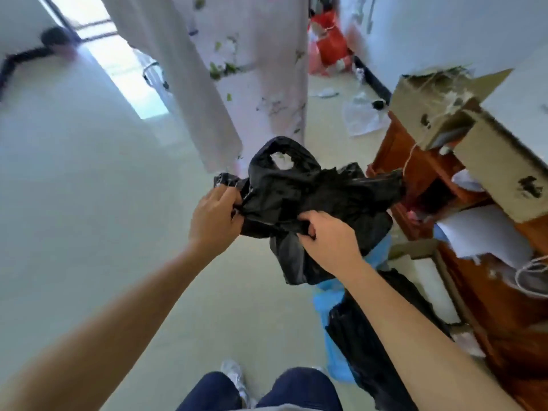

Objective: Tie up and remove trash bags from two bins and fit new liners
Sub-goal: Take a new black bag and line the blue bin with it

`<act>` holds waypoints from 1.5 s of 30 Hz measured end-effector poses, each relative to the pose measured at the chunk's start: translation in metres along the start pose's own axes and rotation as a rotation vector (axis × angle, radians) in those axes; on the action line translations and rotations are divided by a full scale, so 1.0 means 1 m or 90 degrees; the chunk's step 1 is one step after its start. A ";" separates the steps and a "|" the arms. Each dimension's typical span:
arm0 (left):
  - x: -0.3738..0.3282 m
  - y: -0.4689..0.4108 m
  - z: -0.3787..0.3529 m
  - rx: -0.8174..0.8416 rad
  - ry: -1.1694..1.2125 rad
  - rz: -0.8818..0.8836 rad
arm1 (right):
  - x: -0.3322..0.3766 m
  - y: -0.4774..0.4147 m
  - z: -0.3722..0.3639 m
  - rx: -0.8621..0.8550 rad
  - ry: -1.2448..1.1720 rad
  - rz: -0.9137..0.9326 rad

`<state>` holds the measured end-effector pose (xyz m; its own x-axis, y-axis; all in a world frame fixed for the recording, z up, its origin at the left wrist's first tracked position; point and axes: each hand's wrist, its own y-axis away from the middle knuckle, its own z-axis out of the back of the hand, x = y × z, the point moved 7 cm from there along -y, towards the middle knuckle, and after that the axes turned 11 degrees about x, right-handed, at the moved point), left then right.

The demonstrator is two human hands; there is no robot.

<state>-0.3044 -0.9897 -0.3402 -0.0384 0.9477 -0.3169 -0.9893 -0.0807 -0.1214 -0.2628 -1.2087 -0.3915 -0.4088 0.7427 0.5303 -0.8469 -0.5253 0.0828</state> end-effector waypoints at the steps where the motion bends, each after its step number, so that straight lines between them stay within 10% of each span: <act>1: 0.021 0.016 0.016 0.008 -0.011 0.022 | 0.029 -0.007 -0.003 0.019 0.020 0.034; 17: 0.385 0.425 0.279 -0.139 -0.144 0.371 | 0.615 -0.030 -0.230 0.185 0.025 0.540; 25: 0.453 0.730 0.401 -0.604 -0.084 0.825 | 0.880 0.125 -0.379 0.369 -0.001 0.912; 30: 0.474 0.874 0.384 -0.607 0.223 1.110 | 0.967 0.231 -0.457 0.488 0.008 1.119; 35: 0.471 0.958 0.348 -0.943 0.693 1.042 | 1.028 0.311 -0.523 0.635 0.023 1.272; 45: 0.397 1.089 0.386 -1.263 0.046 1.322 | 1.148 0.432 -0.606 0.818 0.071 1.374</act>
<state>-1.4516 -0.5823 -0.2353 -0.0157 -0.3438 -0.9389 0.9820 -0.1819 0.0501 -1.3041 -0.3317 -0.2584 -0.0620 -0.8554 0.5143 0.9973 -0.0730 -0.0013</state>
